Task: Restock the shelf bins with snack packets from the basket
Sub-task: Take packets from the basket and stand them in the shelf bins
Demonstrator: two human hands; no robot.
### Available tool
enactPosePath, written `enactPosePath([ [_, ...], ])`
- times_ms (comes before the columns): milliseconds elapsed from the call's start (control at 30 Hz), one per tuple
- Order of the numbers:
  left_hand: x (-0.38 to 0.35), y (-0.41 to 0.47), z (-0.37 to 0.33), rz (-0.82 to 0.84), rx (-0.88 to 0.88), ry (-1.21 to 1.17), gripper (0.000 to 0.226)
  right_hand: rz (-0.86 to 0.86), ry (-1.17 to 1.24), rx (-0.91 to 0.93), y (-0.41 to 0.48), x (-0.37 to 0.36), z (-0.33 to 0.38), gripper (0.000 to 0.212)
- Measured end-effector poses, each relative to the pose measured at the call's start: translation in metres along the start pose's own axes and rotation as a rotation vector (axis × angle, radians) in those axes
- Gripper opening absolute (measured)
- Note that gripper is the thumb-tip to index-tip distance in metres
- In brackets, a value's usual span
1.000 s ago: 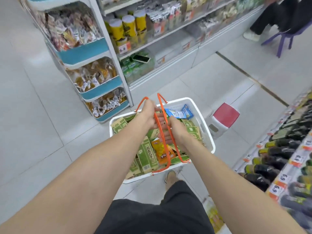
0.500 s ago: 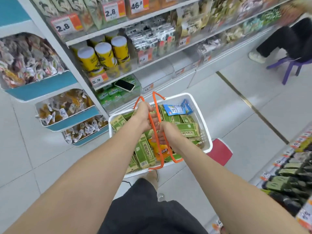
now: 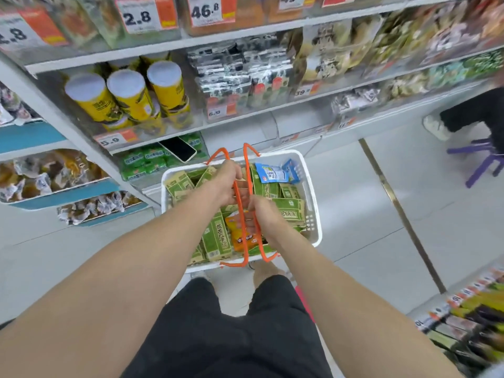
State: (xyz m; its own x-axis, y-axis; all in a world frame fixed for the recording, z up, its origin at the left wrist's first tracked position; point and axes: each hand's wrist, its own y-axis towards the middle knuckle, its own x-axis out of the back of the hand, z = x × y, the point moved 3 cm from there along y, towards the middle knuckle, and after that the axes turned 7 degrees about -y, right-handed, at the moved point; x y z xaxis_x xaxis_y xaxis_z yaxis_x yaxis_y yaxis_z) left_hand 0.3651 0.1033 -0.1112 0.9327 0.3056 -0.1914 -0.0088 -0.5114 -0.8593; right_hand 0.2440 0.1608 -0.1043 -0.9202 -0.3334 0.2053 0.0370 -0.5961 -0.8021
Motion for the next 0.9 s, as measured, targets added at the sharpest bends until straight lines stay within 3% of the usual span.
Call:
enactPosePath([
  [100,-0.028,0.025,-0.01,-0.043,0.001,-0.046,0.013,0.026,-0.006,0.006,0.035,0.029,0.007,0.033],
  [333,-0.076,0.089,-0.023,-0.147,0.012,-0.103,0.017,0.149,-0.055,-0.027,0.109,0.081,0.02,0.04],
  [533,-0.106,0.143,-0.008,-0.299,0.033,-0.183,0.02,0.357,-0.103,-0.091,0.172,0.119,0.004,0.031],
  [900,-0.136,0.273,0.056,-0.3,0.01,-0.237,0.023,0.334,-0.174,-0.14,0.303,0.155,-0.075,0.051],
])
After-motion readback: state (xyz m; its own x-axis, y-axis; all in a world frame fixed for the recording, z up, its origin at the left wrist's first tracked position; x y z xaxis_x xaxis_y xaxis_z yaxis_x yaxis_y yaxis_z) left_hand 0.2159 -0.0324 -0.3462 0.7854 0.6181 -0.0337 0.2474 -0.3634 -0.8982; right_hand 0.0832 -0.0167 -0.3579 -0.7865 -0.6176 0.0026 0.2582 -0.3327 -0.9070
